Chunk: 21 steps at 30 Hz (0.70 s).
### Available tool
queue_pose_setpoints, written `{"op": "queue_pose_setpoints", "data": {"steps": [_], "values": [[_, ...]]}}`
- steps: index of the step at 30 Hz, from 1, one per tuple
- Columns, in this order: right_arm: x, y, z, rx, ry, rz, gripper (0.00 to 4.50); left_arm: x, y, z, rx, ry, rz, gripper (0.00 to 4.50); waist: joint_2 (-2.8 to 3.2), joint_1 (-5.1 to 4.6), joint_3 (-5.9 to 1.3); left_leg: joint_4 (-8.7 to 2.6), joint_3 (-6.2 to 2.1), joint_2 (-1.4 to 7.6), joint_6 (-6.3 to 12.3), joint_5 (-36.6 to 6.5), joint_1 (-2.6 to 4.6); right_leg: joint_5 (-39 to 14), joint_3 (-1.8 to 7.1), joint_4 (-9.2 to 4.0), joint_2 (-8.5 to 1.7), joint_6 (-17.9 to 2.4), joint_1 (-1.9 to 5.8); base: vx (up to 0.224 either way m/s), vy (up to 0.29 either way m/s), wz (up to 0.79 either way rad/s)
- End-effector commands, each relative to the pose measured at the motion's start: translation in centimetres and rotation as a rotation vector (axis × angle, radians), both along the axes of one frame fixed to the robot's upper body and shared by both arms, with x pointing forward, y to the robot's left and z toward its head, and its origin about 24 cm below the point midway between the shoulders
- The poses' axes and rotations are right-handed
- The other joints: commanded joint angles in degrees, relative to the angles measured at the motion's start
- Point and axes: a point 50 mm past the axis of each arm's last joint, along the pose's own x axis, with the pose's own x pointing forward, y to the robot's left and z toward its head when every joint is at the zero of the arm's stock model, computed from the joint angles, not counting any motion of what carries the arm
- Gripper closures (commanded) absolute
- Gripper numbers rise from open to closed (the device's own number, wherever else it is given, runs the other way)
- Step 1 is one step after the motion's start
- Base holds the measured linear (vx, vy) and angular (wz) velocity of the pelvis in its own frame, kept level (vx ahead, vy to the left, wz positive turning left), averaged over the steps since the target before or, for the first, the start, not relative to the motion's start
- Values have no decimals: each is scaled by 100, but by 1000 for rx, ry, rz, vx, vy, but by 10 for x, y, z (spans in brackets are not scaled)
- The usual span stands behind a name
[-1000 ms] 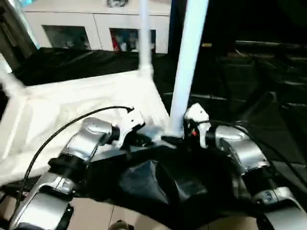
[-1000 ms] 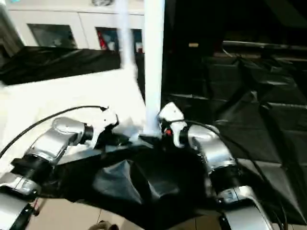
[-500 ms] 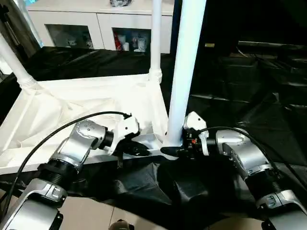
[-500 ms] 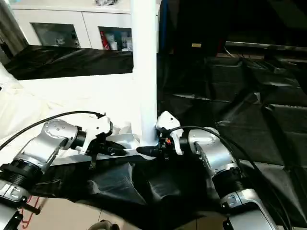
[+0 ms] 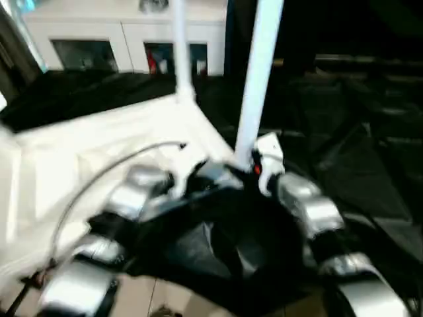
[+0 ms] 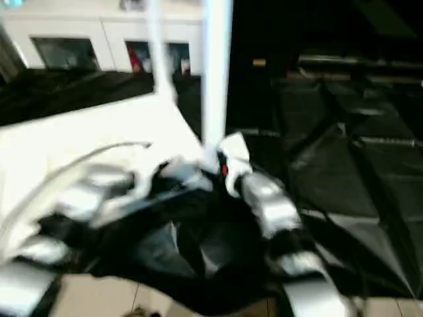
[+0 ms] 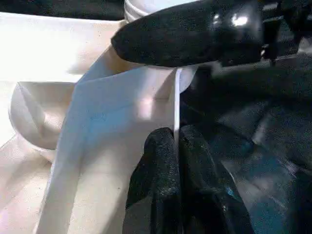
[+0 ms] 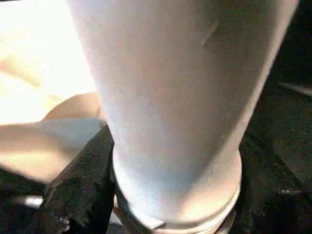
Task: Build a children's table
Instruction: Rotate leg to tighten
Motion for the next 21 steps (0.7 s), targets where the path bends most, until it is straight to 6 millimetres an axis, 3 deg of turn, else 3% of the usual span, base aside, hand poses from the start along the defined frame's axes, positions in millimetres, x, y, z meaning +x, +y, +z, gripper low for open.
{"op": "queue_pose_setpoints", "data": {"steps": [1, 4, 5, 8, 14, 16, 18, 21], "values": [[-15, 39, -13, 90, 76, 131, 119, 8, -18, 23, -55, -103, -15, 450, -4, -6, -416, -393, -42, 89, 20, -1085, 85, -451, 228, -440, -281, -1277, 283, 0, 0, 0], [-15, 41, -10, 90, 69, 167, 105, 6, -21, 21, -49, -102, -53, 450, -7, -2, -415, -392, -39, 89, 138, -1050, 79, -211, 221, -421, -276, -1346, 304, 0, 0, 0], [-14, 37, -8, 53, 42, 198, 77, 4, -18, 20, -38, -106, -78, 450, -6, -4, -405, -405, -41, 99, 118, -1165, 96, -383, 218, -443, -280, -1349, 296, 0, 0, 0], [-14, 32, -4, 20, 15, 266, 59, 1, -13, 18, -27, -104, -124, 450, -9, 1, -403, -412, -47, 104, 92, -1287, 98, -585, 218, -457, -285, -1309, 304, 0, 0, 0], [-23, 17, 8, -15, -32, 538, 59, -11, 2, 11, 13, -75, -252, 450, -28, 28, -416, -385, -33, 123, 234, -1055, 90, -171, 222, -409, -283, -1407, 316, 0, 0, 0], [-28, 9, 11, -40, -34, 628, 59, -15, 8, 10, 29, -67, -305, 450, -26, 49, -404, -387, -31, 131, 269, -1112, 85, -254, 214, -412, -281, -1416, 317, 0, 0, 0], [-31, 1, 14, -61, -27, 697, 59, -21, 15, 10, 41, -51, -380, 450, -61, 60, -396, -393, -26, 140, 272, -1195, 84, -477, 217, -425, -292, -1410, 312, 0, 0, 0], [-33, -10, 17, -81, -11, 760, 59, -26, 25, 8, 72, -32, -437, 450, -43, 83, -391, -401, -25, 157, 261, -1257, 101, -630, 227, -429, -296, -1394, 287, 0, 0, 0]]}}
